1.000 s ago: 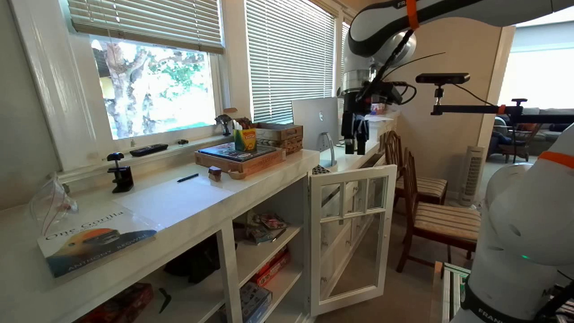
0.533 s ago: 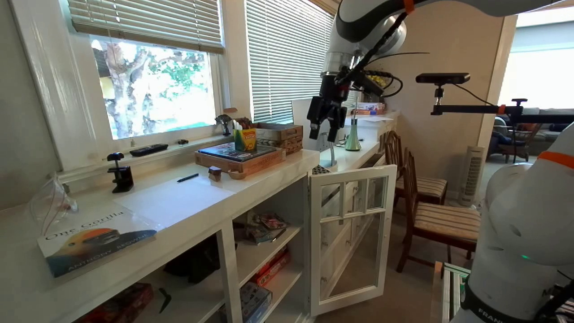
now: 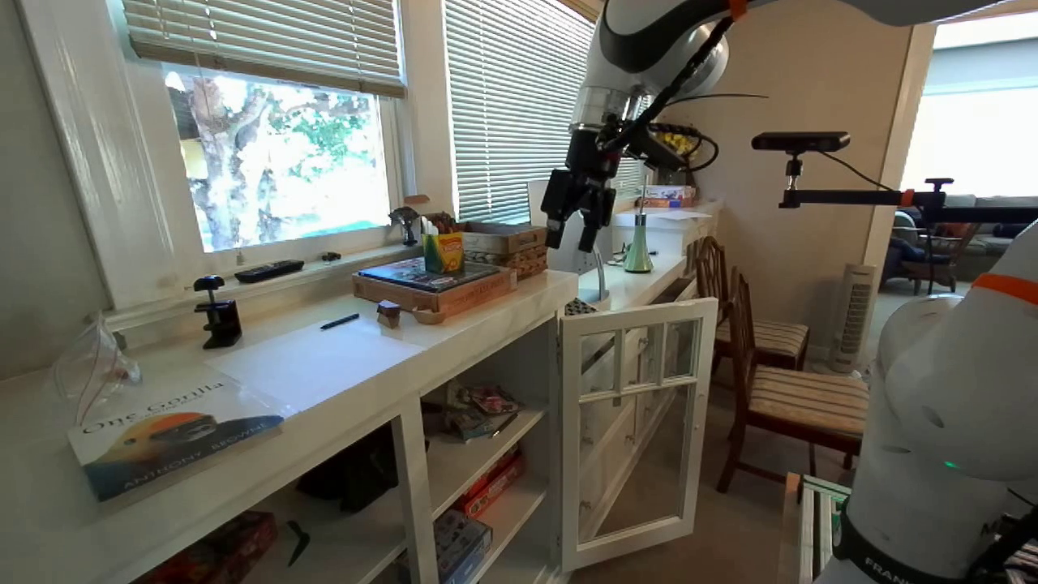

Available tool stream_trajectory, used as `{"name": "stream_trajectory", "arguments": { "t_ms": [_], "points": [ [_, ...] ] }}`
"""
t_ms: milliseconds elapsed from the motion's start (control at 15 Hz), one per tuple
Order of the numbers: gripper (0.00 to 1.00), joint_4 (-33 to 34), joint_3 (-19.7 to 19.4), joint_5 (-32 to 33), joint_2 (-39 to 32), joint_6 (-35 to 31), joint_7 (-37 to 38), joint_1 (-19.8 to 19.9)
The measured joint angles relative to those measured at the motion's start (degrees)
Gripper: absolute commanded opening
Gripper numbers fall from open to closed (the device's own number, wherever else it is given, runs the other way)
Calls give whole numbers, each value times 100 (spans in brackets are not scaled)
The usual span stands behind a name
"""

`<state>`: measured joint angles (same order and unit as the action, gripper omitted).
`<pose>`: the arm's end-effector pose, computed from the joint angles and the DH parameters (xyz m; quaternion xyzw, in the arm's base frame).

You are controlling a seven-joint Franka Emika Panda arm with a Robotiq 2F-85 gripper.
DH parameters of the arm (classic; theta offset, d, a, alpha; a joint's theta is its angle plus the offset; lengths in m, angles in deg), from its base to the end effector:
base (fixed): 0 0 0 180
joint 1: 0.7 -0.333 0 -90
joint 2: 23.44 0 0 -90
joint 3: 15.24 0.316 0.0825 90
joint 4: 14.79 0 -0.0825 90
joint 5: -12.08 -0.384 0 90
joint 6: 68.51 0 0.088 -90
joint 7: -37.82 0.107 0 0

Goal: Put the light brown block on the other blocks

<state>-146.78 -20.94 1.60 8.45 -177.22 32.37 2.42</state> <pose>0.3957 -0.0543 0.5668 -0.9896 0.0465 -0.0859 0.1052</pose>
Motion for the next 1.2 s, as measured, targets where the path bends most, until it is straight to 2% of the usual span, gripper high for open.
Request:
{"name": "stream_trajectory", "arguments": {
  "t_ms": [200,533,867,1200],
  "points": [
    [100,3,6,3,-4,-77,51,1],
    [100,113,207,-40,-217,-1261,303,-129],
    [100,208,345,21,-622,-2285,-86,-404],
    [100,604,385,230,-1213,-2403,-172,-427]
  ]
}}
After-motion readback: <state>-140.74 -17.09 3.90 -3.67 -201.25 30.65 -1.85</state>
